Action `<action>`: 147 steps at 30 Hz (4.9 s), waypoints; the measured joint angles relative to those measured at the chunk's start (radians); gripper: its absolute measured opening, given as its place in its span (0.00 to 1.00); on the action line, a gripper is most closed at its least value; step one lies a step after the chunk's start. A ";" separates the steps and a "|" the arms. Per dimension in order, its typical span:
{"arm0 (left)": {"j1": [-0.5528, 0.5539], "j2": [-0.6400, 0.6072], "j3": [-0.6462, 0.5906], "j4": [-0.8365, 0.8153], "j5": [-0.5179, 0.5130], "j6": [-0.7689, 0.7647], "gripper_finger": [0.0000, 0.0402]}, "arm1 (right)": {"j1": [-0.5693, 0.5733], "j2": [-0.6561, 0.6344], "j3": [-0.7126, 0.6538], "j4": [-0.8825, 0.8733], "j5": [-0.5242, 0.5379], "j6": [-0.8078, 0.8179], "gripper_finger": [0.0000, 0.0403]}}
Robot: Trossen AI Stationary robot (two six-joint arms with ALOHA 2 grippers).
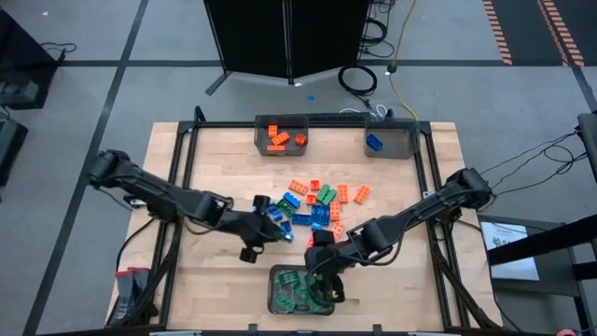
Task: Sort blocks
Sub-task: Put the green game piece into the bottom black bin, then put the blue game piece into the top right black bin
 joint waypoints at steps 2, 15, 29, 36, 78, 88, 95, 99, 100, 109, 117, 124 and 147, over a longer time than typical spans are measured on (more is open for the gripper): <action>-0.029 -0.028 0.010 0.040 -0.037 -0.025 0.31 | 0.001 -0.001 0.031 -0.033 0.061 -0.030 0.69; -0.125 -0.119 0.017 0.331 -0.234 -0.052 0.31 | -0.068 -0.001 0.252 -0.028 0.348 -0.319 0.69; -0.141 -0.129 0.014 0.309 -0.340 -0.052 0.31 | -0.121 -0.003 0.313 -0.128 0.382 -0.357 0.69; -0.142 -0.129 0.015 0.371 -0.366 -0.043 0.31 | -0.125 -0.058 0.313 -0.105 0.454 -0.399 0.69; -0.117 -0.129 0.015 0.419 -0.392 0.035 0.31 | -0.159 -0.035 0.310 -0.022 0.346 -0.435 0.59; -0.117 -0.129 0.015 0.416 -0.393 0.037 0.31 | -0.158 -0.035 0.310 -0.072 0.343 -0.432 0.42; -0.118 -0.129 0.015 0.415 -0.392 0.039 0.31 | -0.158 -0.035 0.310 -0.073 0.341 -0.448 0.30; -0.117 -0.129 0.015 0.415 -0.389 0.038 0.31 | -0.158 -0.035 0.310 -0.073 0.342 -0.449 0.30; -0.117 -0.129 0.015 0.414 -0.388 0.037 0.31 | -0.158 -0.035 0.310 -0.073 0.342 -0.447 0.30; -0.118 -0.130 0.017 0.367 -0.387 0.025 0.74 | -0.157 -0.035 0.309 -0.073 0.357 -0.449 0.31; -0.114 -0.130 0.017 0.053 -0.411 -0.128 0.83 | -0.106 -0.048 0.310 -0.143 0.309 -0.334 0.31; -0.112 -0.130 0.017 -0.128 -0.339 -0.262 0.83 | -0.012 0.015 0.310 -0.244 0.093 -0.172 0.31; -0.101 -0.122 -0.077 -0.244 -0.265 -0.504 0.83 | 0.015 0.217 0.310 -0.224 -0.112 -0.146 0.58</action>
